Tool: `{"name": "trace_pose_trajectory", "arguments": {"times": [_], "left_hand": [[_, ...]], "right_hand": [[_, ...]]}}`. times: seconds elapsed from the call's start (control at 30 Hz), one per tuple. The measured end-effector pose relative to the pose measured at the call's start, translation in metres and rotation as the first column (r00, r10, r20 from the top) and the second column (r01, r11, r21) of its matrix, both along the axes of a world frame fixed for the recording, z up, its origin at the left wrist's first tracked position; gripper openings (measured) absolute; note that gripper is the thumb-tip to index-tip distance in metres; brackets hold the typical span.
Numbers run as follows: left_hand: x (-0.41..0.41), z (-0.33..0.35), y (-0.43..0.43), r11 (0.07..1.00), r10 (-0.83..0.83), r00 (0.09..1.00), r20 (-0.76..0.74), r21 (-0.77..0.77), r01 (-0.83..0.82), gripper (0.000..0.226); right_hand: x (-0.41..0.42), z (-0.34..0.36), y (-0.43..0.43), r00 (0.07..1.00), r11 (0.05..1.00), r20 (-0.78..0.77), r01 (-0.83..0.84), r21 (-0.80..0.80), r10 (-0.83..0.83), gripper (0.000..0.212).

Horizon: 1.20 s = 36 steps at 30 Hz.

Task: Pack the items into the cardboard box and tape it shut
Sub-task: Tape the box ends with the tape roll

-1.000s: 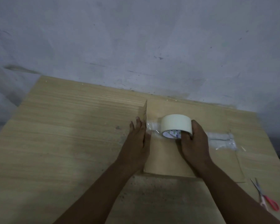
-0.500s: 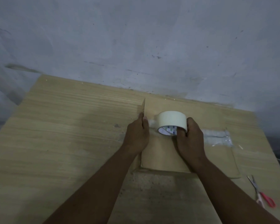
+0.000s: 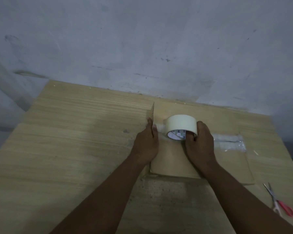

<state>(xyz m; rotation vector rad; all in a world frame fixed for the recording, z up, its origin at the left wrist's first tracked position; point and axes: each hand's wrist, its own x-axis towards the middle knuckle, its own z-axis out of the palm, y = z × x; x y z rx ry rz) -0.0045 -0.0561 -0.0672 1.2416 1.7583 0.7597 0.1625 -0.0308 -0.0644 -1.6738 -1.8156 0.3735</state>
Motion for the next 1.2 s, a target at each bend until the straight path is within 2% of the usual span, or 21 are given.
{"name": "trace_pose_trajectory", "arguments": {"times": [0.1,0.17,0.27,0.4,0.6,0.77,0.9,1.03,1.2], "left_hand": [[0.002,-0.003,0.002,1.000,-0.004,0.998,-0.067,-0.010,0.003,0.057],[0.006,-0.003,0.003,0.999,0.026,0.999,-0.043,-0.042,-0.028,0.060],[0.005,-0.003,0.007,0.998,0.024,0.999,-0.028,-0.061,-0.026,0.060],[0.000,-0.003,0.006,0.998,-0.014,1.000,-0.023,-0.068,0.012,0.058],[0.006,-0.002,0.008,0.995,0.014,0.999,-0.047,-0.101,-0.019,0.069],[0.017,-0.005,0.008,0.987,0.116,0.993,0.032,-0.113,-0.111,0.046],[0.014,-0.014,0.012,0.993,0.087,0.996,-0.029,-0.076,-0.089,0.037],[0.013,-0.018,0.013,0.998,0.059,0.994,-0.089,-0.014,-0.061,0.043],[0.010,-0.013,0.013,0.997,0.080,0.989,-0.120,0.030,-0.077,0.046]], "right_hand": [[-0.001,0.000,0.000,0.997,1.000,0.076,0.002,-0.009,-0.002,0.011],[-0.001,0.000,-0.001,0.996,1.000,0.093,0.004,-0.012,-0.003,0.008],[0.002,0.001,-0.001,1.000,1.000,0.023,0.007,0.014,-0.007,0.005],[0.006,0.003,-0.003,1.000,1.000,-0.004,0.020,0.016,-0.020,0.012],[0.006,0.005,-0.003,0.998,0.999,-0.047,0.039,-0.022,-0.040,0.019],[-0.003,0.004,-0.005,0.996,0.994,0.040,0.082,-0.074,-0.079,0.037],[-0.005,-0.001,-0.001,0.987,0.990,0.114,0.120,-0.074,-0.111,0.036],[-0.003,-0.005,-0.002,0.994,0.993,0.040,0.104,-0.051,-0.102,0.026],[0.007,-0.001,-0.005,0.986,0.991,-0.101,0.130,-0.037,-0.133,0.025]]}}
